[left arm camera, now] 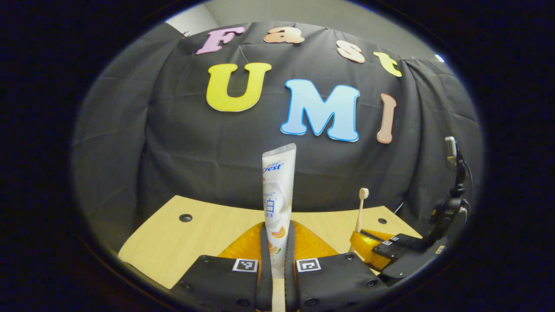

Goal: Put the toothbrush and toothpaste on the desktop into the cup, then pick up the cup and place it on the coaster on the desktop.

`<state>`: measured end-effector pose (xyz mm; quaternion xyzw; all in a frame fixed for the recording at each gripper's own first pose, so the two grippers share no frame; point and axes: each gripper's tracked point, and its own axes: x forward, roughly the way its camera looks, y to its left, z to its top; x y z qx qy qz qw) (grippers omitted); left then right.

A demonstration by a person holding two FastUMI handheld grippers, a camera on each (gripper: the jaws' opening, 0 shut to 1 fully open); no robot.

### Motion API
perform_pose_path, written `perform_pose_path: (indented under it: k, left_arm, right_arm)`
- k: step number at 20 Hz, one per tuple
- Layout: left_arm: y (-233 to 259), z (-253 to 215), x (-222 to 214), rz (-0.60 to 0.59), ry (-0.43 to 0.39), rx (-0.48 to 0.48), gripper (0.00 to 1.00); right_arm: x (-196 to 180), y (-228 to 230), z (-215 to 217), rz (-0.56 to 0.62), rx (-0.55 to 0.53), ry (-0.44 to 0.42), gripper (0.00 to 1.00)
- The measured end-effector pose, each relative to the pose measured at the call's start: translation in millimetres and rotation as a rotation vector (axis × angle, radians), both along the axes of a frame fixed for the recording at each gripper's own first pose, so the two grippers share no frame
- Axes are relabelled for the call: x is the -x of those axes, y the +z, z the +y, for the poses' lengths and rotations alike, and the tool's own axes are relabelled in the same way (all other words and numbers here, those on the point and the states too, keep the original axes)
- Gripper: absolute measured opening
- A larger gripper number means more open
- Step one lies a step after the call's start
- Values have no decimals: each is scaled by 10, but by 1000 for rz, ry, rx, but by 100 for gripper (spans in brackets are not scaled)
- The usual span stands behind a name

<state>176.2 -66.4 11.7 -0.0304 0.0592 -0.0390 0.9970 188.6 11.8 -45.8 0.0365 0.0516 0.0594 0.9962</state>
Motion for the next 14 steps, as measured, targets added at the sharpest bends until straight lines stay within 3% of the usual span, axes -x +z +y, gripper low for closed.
perform_pose_path:
  k: [6,12,14]
  left_arm:
    - [-160,78,-71,32,28,50,18]
    - [-266,136,-126,58,48,61,18]
    - [-286,123,-127,62,44,60,18]
  right_arm:
    - [-165,-373,-29,23,20,2,2]
    - [-100,-521,-122,54,70,-16,4]
    - [-69,-550,-87,71,66,3,10]
